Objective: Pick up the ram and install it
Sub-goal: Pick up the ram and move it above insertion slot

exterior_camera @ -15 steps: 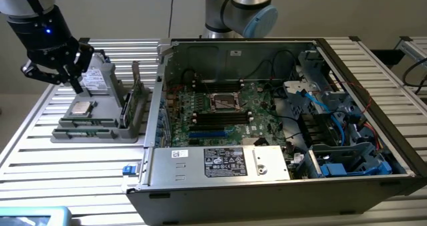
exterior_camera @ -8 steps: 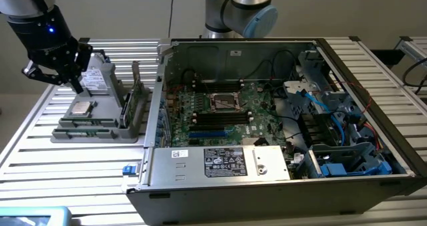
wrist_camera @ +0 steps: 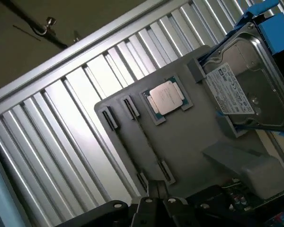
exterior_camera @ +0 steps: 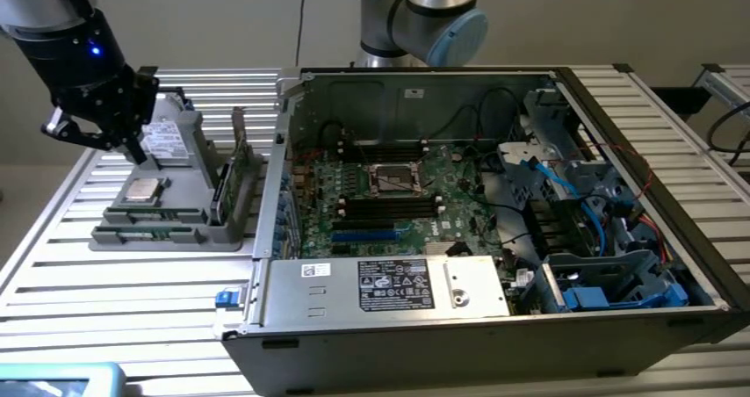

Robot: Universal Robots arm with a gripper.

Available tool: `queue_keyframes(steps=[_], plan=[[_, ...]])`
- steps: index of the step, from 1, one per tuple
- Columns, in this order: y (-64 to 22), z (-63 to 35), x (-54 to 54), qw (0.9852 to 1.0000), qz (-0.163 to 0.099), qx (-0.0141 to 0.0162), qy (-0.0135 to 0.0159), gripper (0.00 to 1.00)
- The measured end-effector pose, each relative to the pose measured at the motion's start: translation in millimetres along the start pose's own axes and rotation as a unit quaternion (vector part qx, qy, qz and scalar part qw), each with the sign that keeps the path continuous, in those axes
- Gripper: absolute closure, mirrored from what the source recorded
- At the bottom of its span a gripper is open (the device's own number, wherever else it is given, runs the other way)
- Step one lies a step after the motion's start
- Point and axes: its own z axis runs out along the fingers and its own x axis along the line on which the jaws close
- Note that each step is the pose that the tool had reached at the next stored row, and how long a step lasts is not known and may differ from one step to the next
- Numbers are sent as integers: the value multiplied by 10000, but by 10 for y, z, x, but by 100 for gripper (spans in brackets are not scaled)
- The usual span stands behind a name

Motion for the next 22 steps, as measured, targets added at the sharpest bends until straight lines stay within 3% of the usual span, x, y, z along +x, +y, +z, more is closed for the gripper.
queue_keyframes(steps=[5, 10, 15, 18, 22], plan=[[0, 0, 0, 9990, -458, 1, 3, 89], [0, 2, -1, 9958, -911, 12, 25, 89], [0, 1, 0, 9911, -1324, 51, 113, 89], [0, 4, 0, 9874, -1574, 75, 162, 89], [0, 8, 0, 9814, -1908, 99, 204, 89]])
